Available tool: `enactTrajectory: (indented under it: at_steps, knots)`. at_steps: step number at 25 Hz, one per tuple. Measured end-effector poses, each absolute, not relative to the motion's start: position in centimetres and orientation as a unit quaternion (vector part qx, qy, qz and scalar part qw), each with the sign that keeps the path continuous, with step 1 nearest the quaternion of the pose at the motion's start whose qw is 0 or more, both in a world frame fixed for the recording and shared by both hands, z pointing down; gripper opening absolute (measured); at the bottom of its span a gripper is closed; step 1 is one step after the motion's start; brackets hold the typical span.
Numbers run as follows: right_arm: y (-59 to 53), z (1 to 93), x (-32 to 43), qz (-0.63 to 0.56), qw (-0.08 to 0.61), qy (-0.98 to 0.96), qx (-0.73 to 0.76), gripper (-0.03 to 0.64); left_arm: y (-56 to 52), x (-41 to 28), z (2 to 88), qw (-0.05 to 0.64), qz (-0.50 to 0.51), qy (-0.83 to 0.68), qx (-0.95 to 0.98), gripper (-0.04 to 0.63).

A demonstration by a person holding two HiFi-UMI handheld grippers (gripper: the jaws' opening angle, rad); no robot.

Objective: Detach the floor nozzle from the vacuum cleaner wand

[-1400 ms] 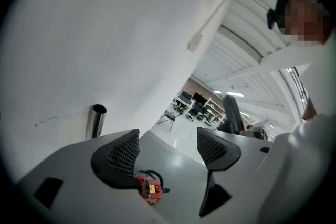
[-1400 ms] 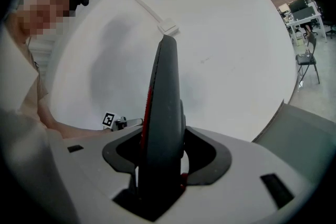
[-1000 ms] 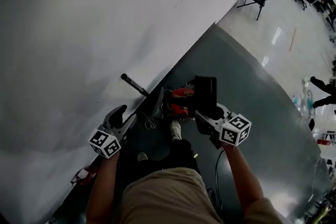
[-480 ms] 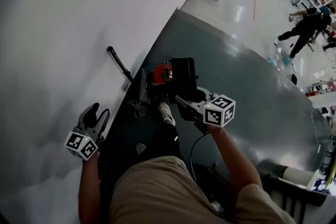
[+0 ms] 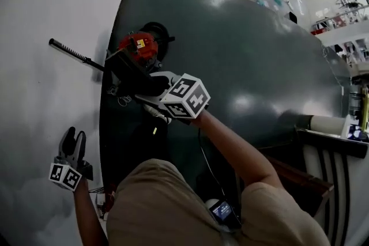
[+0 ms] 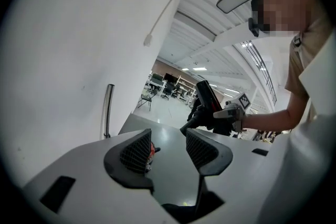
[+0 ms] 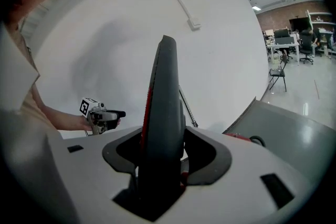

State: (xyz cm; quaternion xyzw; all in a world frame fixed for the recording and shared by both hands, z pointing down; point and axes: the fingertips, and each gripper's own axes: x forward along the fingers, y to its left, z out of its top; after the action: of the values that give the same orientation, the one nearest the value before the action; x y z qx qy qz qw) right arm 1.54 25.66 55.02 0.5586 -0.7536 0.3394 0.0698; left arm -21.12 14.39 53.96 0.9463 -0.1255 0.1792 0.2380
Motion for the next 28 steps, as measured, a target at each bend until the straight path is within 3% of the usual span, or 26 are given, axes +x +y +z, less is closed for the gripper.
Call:
enactTrajectory:
  at_steps: [12, 28]
  knots:
    - [25.3, 55.1, 2.0, 0.34, 0.055, -0.758, 0.554, 0.225, 15.0, -14.1, 53.9, 0.243, 0.172, -0.093, 0.95, 0.219]
    - [23.8, 52.8, -3.8, 0.313, 0.05, -0.75, 0.581, 0.224, 12.7, -23.7, 55.3, 0.276, 0.11, -0.171, 0.939, 0.219]
